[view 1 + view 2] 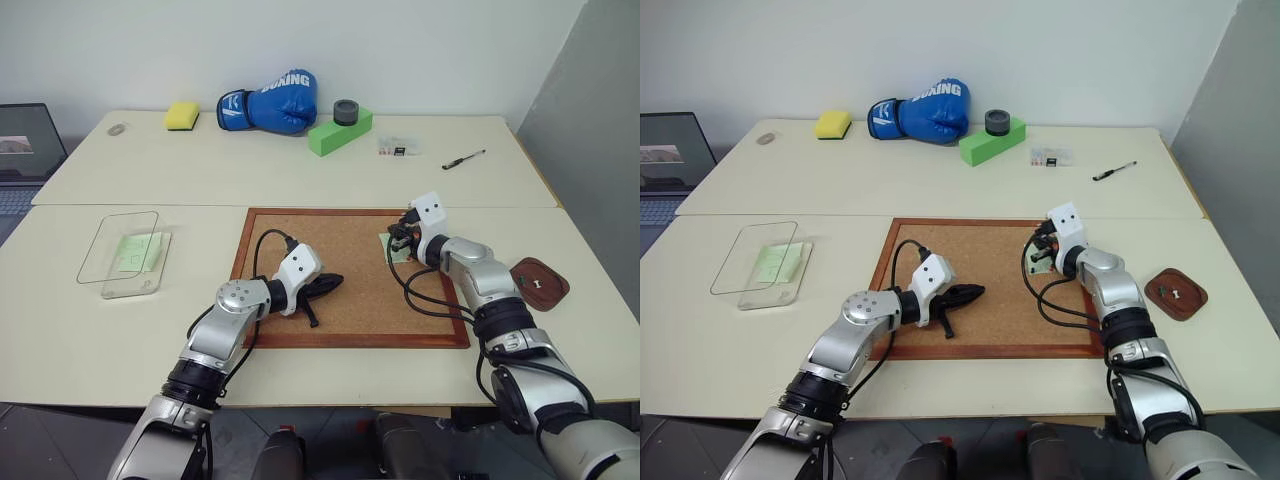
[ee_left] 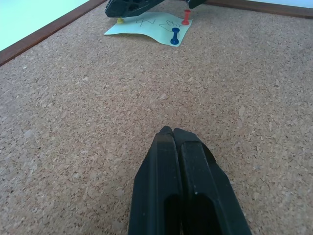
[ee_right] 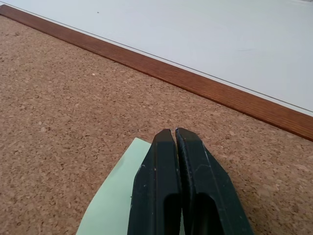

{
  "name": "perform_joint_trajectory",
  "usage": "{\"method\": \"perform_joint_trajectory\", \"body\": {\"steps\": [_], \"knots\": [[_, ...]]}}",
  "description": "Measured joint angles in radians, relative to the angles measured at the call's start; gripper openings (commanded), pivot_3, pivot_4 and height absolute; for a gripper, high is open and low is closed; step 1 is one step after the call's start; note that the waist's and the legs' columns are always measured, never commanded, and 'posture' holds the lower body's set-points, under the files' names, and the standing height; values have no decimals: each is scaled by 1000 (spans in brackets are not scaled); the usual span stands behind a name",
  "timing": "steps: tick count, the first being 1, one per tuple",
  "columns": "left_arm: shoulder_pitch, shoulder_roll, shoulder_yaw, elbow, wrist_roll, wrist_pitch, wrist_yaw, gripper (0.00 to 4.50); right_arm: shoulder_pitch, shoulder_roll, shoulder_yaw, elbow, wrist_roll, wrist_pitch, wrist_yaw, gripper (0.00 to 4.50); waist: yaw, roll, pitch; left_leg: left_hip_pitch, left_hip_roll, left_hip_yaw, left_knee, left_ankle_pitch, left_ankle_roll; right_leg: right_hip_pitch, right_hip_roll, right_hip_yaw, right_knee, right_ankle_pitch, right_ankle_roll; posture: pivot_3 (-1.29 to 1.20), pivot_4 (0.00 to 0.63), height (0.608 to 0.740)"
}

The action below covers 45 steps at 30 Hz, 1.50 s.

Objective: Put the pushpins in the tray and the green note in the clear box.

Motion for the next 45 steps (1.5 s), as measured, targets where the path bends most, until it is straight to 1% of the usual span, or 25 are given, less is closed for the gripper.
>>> {"method": "perform_joint_trajectory", "body": {"steps": [4,8,15,20,22,24,28,29,31,33,35,39,45], "knots": [[-5,0,-1,6,8,-2,1,0,0,3,-1,-60,11,12,12,27,-1,0,0,1,0,0,0,0,0,1,0,0,0,0,0,0,150,740],[-9,0,-3,17,17,-6,5,0,0,12,-8,-114,29,11,13,27,-2,0,0,7,0,0,0,0,0,6,0,0,0,0,0,0,150,740],[-9,-1,-3,25,22,-12,6,0,0,8,-21,-185,32,12,7,27,-3,0,0,7,0,0,0,0,0,7,0,0,0,0,0,0,150,740],[-10,-5,-7,24,22,-12,7,0,30,-37,-37,-330,33,35,-12,27,0,0,0,7,0,0,0,0,0,7,0,0,-1,0,0,0,150,740],[-9,-6,-8,22,22,-12,8,0,71,-73,-63,-416,41,68,-15,27,2,0,0,6,0,0,-1,0,0,7,0,0,-2,0,0,0,150,740],[-8,-14,-17,19,22,-11,16,0,173,-140,-104,-572,65,133,-16,27,13,0,0,5,0,-1,-1,0,0,7,0,-1,-3,-1,0,0,150,740],[-8,-9,-17,19,22,-11,19,0,336,-239,-197,-755,79,262,-33,27,15,1,-1,6,-1,0,-2,0,0,6,0,0,-3,-1,0,0,150,740],[-7,-9,-17,19,22,-11,21,0,404,-266,-216,-813,80,300,-37,27,16,1,-1,7,0,0,-2,0,0,6,0,0,-3,-1,0,0,150,740],[-5,-6,-13,19,22,-11,20,0,453,-284,-228,-842,79,330,-38,27,10,1,-1,7,0,1,-2,0,0,6,0,1,-3,-3,-3,0,150,740],[-9,-8,-17,26,23,-11,21,0,557,-324,-241,-902,67,347,-50,27,11,2,-1,8,0,1,-1,0,0,7,0,2,-3,-4,-5,0,150,740],[-10,-7,-11,30,23,-11,20,0,607,-331,-254,-912,52,357,-60,27,7,2,-1,8,0,2,-1,0,0,7,0,2,-4,-4,-5,0,150,740],[-13,-5,-6,39,22,-12,19,0,694,-405,-268,-867,-23,320,-103,27,4,2,-1,8,0,3,-1,0,0,7,-1,3,-5,-5,-5,0,150,740],[-12,-4,-5,39,22,-14,14,0,726,-430,-298,-787,-51,291,-120,27,1,2,-1,8,0,3,-1,0,0,7,0,3,-5,-5,-5,0,150,740]]}}
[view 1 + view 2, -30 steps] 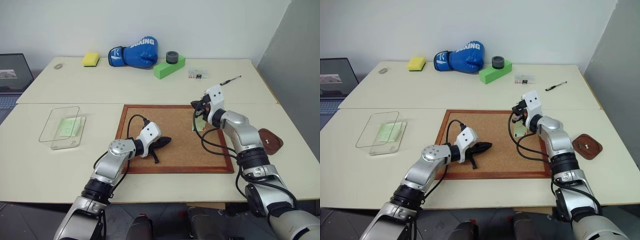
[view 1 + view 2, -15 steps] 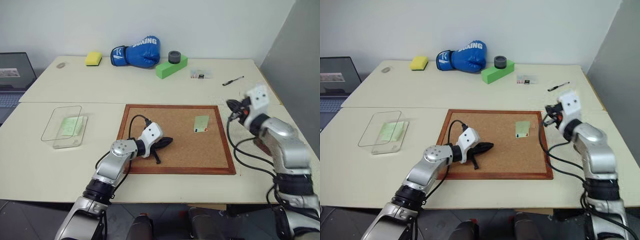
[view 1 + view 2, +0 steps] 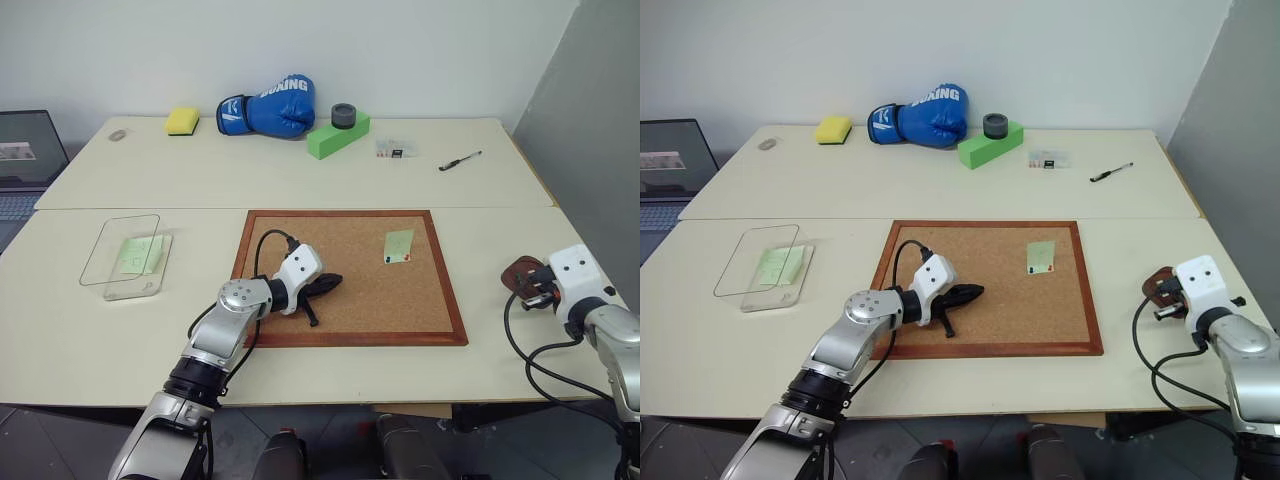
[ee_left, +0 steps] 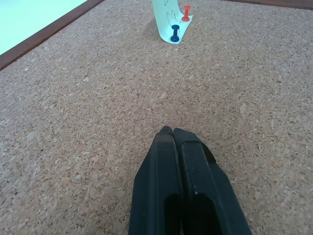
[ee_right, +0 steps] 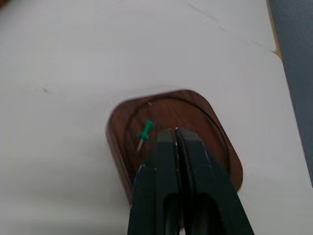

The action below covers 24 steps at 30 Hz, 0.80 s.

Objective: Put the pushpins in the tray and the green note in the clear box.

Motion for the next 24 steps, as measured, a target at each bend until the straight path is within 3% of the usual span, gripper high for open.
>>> {"method": "perform_joint_trajectory", "body": {"steps": [3,6,14,24], "knots": [[0,0,0,1,0,-1,-1,0,0,0,0,27,0,-16,0,27,-2,0,0,0,0,0,0,0,0,0,0,0,0,0,0,0,150,740],[-1,0,0,1,0,-1,-3,0,-3,0,0,44,1,-21,-2,507,-6,0,0,0,0,0,0,0,0,0,0,0,0,0,0,0,150,740],[-2,0,0,3,0,-2,-5,0,-16,2,-8,74,5,-27,-13,2360,-6,0,0,0,0,0,0,0,0,0,0,0,-1,0,0,0,150,740],[-2,2,2,5,0,-6,-12,0,-31,7,-130,-23,85,35,-16,2360,-7,0,0,-1,0,0,-1,0,0,0,0,0,-1,0,0,0,150,740]]}}
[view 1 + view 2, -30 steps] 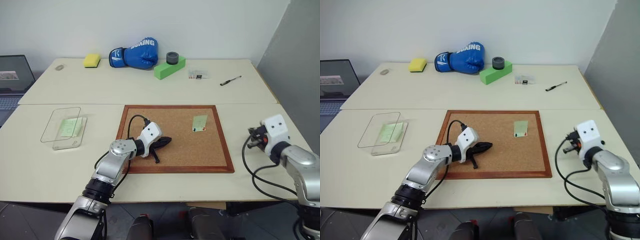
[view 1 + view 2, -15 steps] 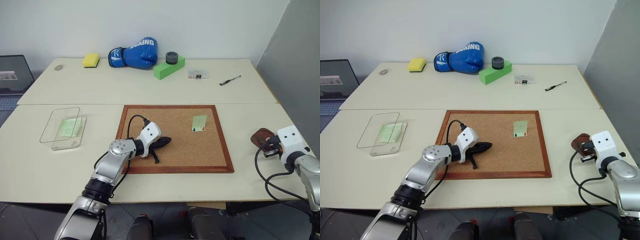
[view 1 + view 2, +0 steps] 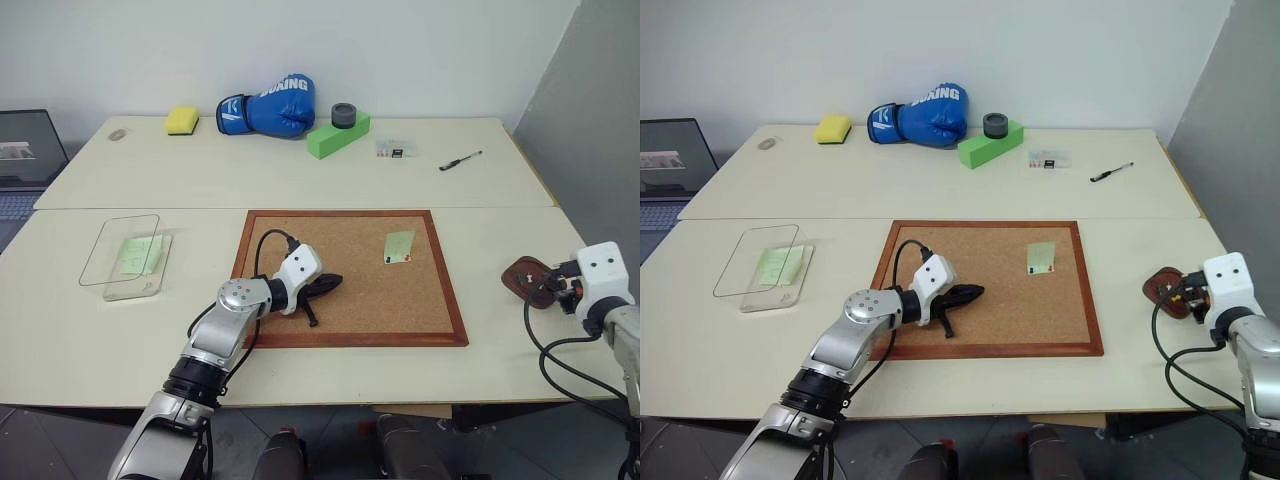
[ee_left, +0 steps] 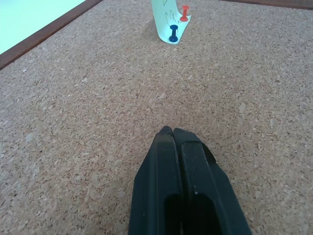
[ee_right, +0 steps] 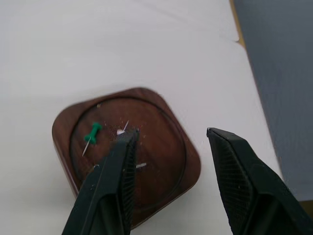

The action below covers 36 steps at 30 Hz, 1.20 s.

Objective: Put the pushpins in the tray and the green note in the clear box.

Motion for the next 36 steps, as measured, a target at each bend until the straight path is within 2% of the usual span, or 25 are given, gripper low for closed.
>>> {"method": "perform_joint_trajectory", "body": {"steps": [6,8,9,13,17,19,25,36], "knots": [[-1,2,3,4,0,-2,-2,0,-32,29,-40,-141,146,86,52,2360,-1,0,0,0,0,0,0,0,0,0,0,0,0,0,0,0,150,740],[-1,3,3,4,0,-2,-3,0,-29,69,9,-206,187,83,78,2360,-1,0,0,0,1,-1,-1,0,0,0,0,-1,-1,0,0,0,150,740],[-2,3,2,4,0,-2,-3,0,-23,108,77,-245,201,65,89,2360,-2,0,0,0,1,-1,-1,0,0,0,0,-1,-2,0,0,0,150,740],[-2,3,1,3,-2,-2,-5,0,-9,180,186,-258,191,-6,87,2360,-2,0,0,-2,2,-1,-2,0,0,0,0,-1,-9,0,0,0,150,740],[-3,2,1,2,-3,-2,-6,0,-32,239,303,-224,152,-99,84,2360,-2,0,0,-3,1,0,-2,0,0,1,0,-1,-11,0,1,0,150,740],[-3,6,2,2,-3,-2,-6,0,-78,273,333,-143,140,-132,80,2360,-2,0,0,-2,2,0,-3,0,0,1,0,-1,-10,0,1,0,150,740],[-5,7,1,3,-3,-2,-6,0,-152,343,374,40,86,-187,33,2360,-2,0,0,-2,2,0,-3,0,0,0,0,-1,-10,0,1,0,150,740],[-7,7,0,2,-3,-2,-6,0,-210,430,417,213,30,-274,-18,2360,-2,0,0,-2,2,0,-4,0,0,0,0,-1,-10,1,1,0,150,740]]}}
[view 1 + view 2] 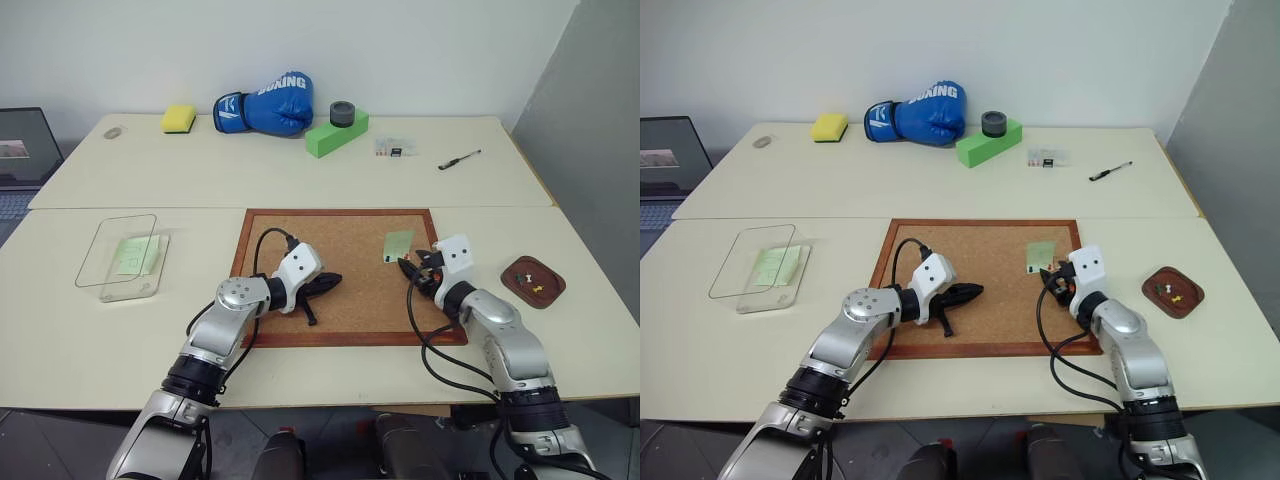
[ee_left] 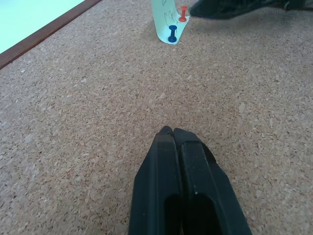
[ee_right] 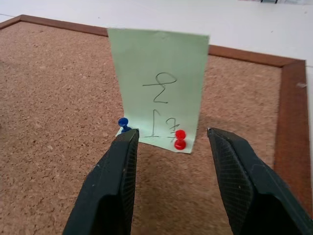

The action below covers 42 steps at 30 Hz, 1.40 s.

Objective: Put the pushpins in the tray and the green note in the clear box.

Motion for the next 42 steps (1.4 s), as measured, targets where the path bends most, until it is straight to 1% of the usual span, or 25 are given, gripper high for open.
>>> {"method": "perform_joint_trajectory", "body": {"steps": [5,11,12,13,15,20,23,36,42], "knots": [[1,1,0,-2,0,1,1,0,-32,21,1,66,-21,-39,-14,2360,0,0,0,0,0,0,0,0,0,0,0,0,0,0,0,0,150,740],[5,2,0,-9,0,1,1,0,-48,25,1,97,-38,-62,-26,2360,0,0,0,0,0,0,-1,0,0,0,0,0,0,0,0,0,150,740],[6,2,0,-9,0,1,1,0,-48,26,1,97,-38,-62,-27,1986,0,0,0,0,0,0,-1,0,0,0,0,0,0,0,0,0,150,740],[6,2,0,-9,0,1,1,0,-48,27,1,97,-38,-62,-27,1963,0,0,0,0,0,0,-1,0,0,0,0,0,0,0,0,0,150,740],[6,3,1,-9,0,1,1,0,-48,28,1,97,-38,-61,-29,1521,0,0,0,0,0,0,-1,0,0,0,0,0,0,0,0,0,150,740],[7,3,1,-10,0,1,2,0,-48,30,1,97,-38,-60,-31,653,0,0,0,0,0,0,-1,0,0,0,0,0,0,0,0,0,150,740],[7,3,1,-10,0,1,2,0,-48,32,2,95,-37,-59,-31,44,-1,0,0,0,0,0,-1,0,0,0,0,0,0,0,0,0,150,740],[9,3,0,-16,0,1,1,0,-39,33,1,51,-37,-17,-40,18,0,0,0,0,0,0,-3,0,0,0,0,0,0,0,0,0,150,740],[10,4,0,-17,0,1,2,0,-44,33,-9,-25,-28,-2,-47,18,0,1,0,0,0,0,-3,0,0,-1,0,0,0,0,0,0,150,740]]}}
